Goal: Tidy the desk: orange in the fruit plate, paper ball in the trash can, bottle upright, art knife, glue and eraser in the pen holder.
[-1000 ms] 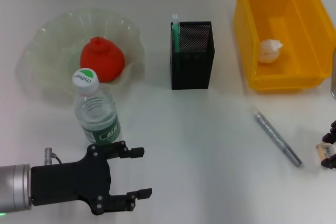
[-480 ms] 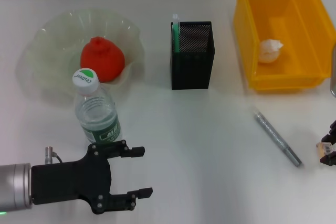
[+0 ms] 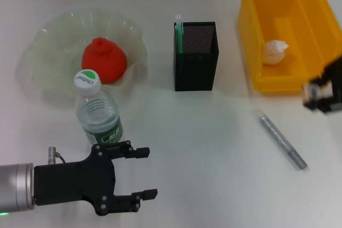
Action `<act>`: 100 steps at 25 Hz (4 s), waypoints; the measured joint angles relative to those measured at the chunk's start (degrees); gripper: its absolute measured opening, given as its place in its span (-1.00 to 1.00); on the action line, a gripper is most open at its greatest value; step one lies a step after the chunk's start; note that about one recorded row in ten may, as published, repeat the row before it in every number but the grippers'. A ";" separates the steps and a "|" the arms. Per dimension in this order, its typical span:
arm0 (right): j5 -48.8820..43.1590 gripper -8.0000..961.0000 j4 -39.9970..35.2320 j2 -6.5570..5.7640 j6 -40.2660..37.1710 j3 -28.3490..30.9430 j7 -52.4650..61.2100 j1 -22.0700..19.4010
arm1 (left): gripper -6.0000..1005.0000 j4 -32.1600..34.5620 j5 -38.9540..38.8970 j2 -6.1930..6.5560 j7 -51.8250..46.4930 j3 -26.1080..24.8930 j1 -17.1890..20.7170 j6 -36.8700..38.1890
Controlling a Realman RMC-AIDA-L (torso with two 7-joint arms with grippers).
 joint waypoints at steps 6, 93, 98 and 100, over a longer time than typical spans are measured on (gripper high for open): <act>0.81 -0.06 -4.64 0.15 8.43 -1.85 8.54 1.04 | 0.48 0.06 0.00 0.00 -0.01 0.00 -0.16 0.00; -7.34 -0.28 22.99 0.31 27.43 -29.13 43.43 -1.94 | 0.48 -0.01 0.97 0.08 -0.01 0.00 0.43 -0.19; -7.33 -0.28 24.02 0.27 27.96 -29.13 43.06 -1.86 | 0.48 -0.01 0.97 0.08 -0.01 0.00 0.45 -0.16; -7.33 -0.35 24.37 0.25 28.04 -29.14 42.56 -1.86 | 0.48 -0.01 0.97 0.08 -0.01 0.00 0.34 -0.12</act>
